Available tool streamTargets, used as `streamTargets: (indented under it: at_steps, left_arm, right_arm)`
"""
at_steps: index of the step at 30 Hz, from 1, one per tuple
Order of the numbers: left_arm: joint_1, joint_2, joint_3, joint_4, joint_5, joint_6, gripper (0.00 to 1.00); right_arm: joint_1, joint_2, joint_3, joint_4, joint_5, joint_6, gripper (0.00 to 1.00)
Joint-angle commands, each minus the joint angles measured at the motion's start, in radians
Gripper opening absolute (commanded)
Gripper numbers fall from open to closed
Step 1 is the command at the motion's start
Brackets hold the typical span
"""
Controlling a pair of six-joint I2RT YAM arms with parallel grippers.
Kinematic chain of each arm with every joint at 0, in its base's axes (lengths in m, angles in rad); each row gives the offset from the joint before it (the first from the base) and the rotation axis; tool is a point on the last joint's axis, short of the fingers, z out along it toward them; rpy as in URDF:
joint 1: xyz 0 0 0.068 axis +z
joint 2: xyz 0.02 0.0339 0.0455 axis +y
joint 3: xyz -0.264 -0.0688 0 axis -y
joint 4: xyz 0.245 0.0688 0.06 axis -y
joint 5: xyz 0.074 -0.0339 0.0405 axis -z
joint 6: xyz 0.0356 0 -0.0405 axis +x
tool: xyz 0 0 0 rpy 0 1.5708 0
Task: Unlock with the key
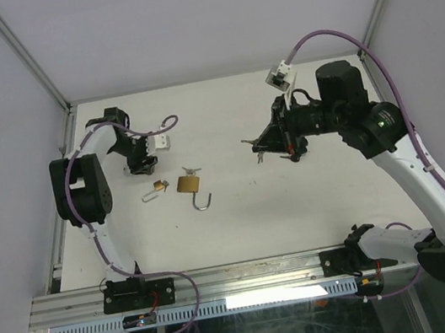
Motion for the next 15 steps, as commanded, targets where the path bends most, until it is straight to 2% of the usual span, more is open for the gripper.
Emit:
streamTargets:
  at_steps: [1, 6, 10, 15]
  left_arm:
    - [0.003, -0.287, -0.126, 0.193, 0.164, 0.002, 0.0]
    - [-0.005, -0.506, -0.224, 0.207, 0.27, 0.009, 0.0]
    - [-0.041, -0.691, -0.358, 0.259, 0.329, -0.011, 0.0]
    - [-0.19, -0.833, -0.467, 0.286, 0.336, -0.252, 0.0]
  right_arm:
    - [-0.002, -0.011, -0.033, 0.032, 0.089, 0.048, 0.0]
    - [0.032, 0.031, -0.06, 0.018, 0.175, 0.084, 0.0]
    - [0.09, 0.042, -0.1, 0.073, 0.219, 0.123, 0.0]
    - [0.113, 0.032, -0.154, 0.127, 0.216, 0.165, 0.0]
